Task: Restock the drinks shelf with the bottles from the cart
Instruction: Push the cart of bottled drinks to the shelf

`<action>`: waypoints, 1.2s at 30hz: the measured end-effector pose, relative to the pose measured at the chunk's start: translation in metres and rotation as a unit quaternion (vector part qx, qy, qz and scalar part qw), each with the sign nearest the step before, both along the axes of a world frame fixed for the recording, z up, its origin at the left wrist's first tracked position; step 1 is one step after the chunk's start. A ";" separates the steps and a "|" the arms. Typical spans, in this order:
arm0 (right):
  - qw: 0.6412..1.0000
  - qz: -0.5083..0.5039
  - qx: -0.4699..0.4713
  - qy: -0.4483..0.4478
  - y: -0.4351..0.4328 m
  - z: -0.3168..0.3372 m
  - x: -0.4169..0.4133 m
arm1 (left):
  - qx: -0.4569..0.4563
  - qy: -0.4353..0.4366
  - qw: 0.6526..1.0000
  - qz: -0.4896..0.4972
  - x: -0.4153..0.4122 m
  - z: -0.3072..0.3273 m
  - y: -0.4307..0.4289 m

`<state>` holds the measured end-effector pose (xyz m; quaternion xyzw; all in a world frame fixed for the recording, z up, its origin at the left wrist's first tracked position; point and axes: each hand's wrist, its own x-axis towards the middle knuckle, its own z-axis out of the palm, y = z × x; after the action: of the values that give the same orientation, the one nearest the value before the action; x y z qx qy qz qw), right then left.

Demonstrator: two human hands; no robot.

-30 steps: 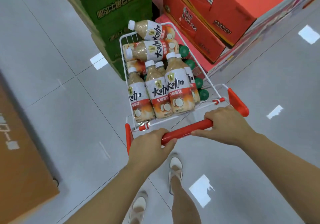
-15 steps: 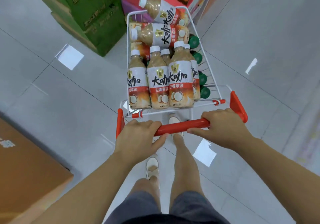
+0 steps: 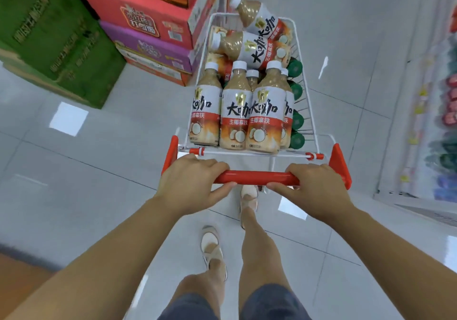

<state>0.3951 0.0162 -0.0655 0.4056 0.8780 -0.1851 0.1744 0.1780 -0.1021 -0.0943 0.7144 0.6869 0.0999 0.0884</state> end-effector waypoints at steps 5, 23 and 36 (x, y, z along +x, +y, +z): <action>0.997 -0.041 0.049 0.033 0.041 -0.010 0.027 | -0.006 -0.004 0.999 -0.045 0.011 0.002 0.068; 0.983 -0.110 0.134 0.058 0.294 -0.018 0.135 | -0.008 -0.009 0.991 -0.137 0.103 0.002 0.364; 0.979 -0.152 0.135 0.031 0.473 -0.010 0.191 | -0.067 -0.012 0.980 -0.185 0.155 0.004 0.568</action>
<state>0.5858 0.4892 -0.0757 0.5484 0.8278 -0.1016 0.0608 0.3328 0.4659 -0.0906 0.8203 0.5467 0.0442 0.1619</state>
